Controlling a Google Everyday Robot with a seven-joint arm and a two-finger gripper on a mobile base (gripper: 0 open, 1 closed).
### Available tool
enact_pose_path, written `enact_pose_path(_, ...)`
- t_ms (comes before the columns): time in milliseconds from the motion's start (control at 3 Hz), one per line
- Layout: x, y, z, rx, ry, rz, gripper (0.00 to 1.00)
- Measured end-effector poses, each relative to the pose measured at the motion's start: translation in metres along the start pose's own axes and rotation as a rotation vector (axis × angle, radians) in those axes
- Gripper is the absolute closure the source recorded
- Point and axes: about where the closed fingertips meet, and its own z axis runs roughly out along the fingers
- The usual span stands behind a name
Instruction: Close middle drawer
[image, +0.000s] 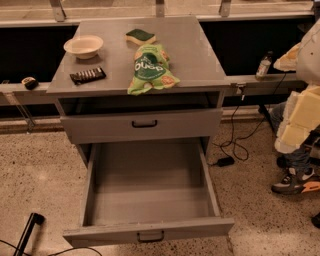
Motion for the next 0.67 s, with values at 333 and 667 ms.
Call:
enact_pose_path(333, 0.0, 0.0, 0.0, 0.0, 0.0, 0.0, 0.0)
enact_pose_path(667, 0.003, 0.011, 0.023, 0.003, -0.01, -0.02, 0.0)
